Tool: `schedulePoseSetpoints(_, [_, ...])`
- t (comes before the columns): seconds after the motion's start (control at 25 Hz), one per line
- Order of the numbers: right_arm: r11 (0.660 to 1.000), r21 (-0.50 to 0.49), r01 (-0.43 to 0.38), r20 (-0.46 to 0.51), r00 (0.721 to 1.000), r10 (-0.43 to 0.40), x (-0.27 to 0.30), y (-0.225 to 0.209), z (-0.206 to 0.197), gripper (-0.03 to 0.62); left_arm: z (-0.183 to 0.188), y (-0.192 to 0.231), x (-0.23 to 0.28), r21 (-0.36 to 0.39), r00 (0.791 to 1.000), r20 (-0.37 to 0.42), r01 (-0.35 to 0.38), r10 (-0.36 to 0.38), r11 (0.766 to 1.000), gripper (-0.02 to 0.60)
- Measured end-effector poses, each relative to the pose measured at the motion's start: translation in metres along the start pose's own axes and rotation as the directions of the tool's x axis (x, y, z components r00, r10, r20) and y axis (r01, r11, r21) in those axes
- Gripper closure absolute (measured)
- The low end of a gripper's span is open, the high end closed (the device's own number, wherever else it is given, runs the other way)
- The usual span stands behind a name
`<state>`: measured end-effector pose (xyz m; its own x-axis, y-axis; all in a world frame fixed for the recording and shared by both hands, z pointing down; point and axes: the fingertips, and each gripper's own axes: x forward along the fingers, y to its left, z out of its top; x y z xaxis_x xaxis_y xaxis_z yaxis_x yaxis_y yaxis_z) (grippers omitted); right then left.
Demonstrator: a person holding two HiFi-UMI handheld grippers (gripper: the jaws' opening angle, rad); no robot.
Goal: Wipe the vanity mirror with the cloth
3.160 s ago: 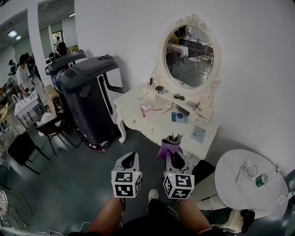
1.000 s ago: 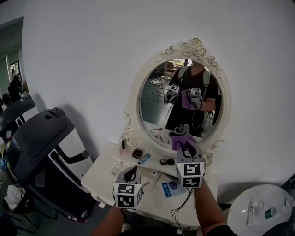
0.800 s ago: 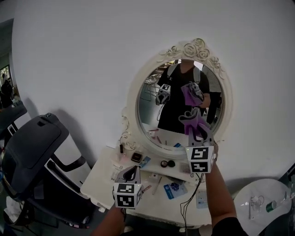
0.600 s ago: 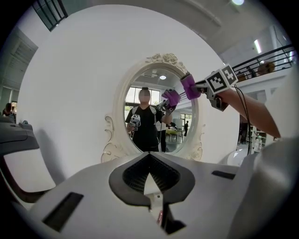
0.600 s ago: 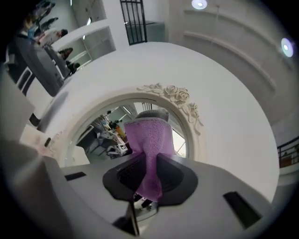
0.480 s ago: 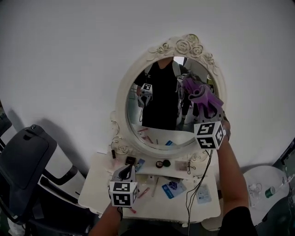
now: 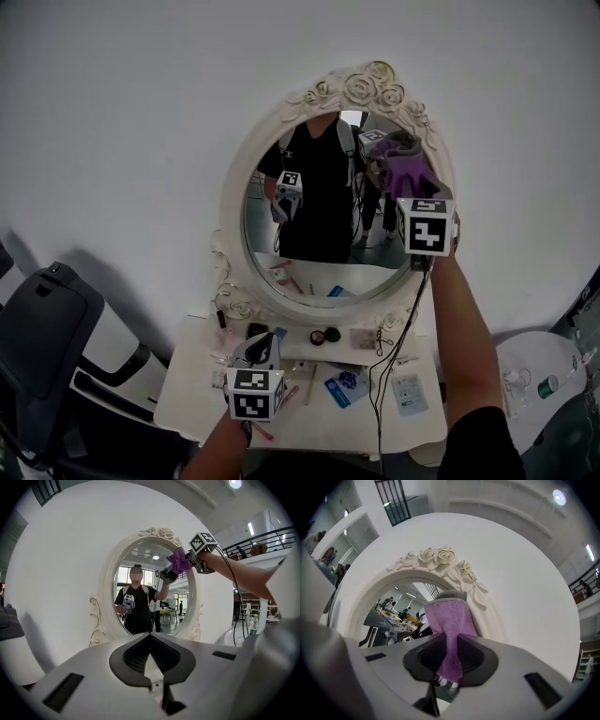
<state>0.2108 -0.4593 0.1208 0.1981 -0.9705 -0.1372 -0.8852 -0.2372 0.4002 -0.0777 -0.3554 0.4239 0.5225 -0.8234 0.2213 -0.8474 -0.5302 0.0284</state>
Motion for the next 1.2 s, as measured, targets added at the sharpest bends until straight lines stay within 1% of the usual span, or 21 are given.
schedulePoseSetpoints(0.12, [0.999,0.053,-0.01,0.003,1.0,0.01,0.01,-0.001,0.006,0.526,-0.001,0.005,0.001,-0.005,1.0,-0.006,-0.016,0.016,1.0,0.584])
schedulePoseSetpoints(0.24, [0.993,0.107,-0.04,0.007,0.999,0.039,0.018,0.003,0.014,0.526,-0.003,0.011,0.001,-0.01,0.999,-0.009,-0.033,0.033,0.999,0.584])
schedulePoseSetpoints(0.32, [0.991,0.126,-0.047,0.007,0.999,0.047,0.023,0.006,0.019,0.526,-0.004,0.015,0.002,-0.013,0.999,-0.011,-0.047,0.047,0.999,0.584])
schedulePoseSetpoints(0.48, [0.995,0.093,-0.045,0.041,0.998,0.042,0.027,0.015,0.032,0.526,-0.007,0.021,0.002,-0.018,0.997,-0.016,-0.075,0.074,0.997,0.584])
schedulePoseSetpoints(0.76, [0.997,0.025,-0.071,0.097,0.993,0.068,0.029,0.045,0.062,0.526,-0.007,0.03,-0.003,-0.012,0.992,-0.024,-0.121,0.121,0.993,0.584])
schedulePoseSetpoints(1.04, [0.991,0.003,-0.133,0.143,0.981,0.131,0.032,0.08,0.087,0.526,-0.008,0.035,-0.014,-0.016,0.985,-0.025,-0.174,0.173,0.985,0.584])
schedulePoseSetpoints(1.2, [0.981,-0.028,-0.193,0.16,0.968,0.195,0.033,0.107,0.1,0.526,-0.012,0.039,-0.021,-0.024,0.979,-0.029,-0.205,0.204,0.979,0.584])
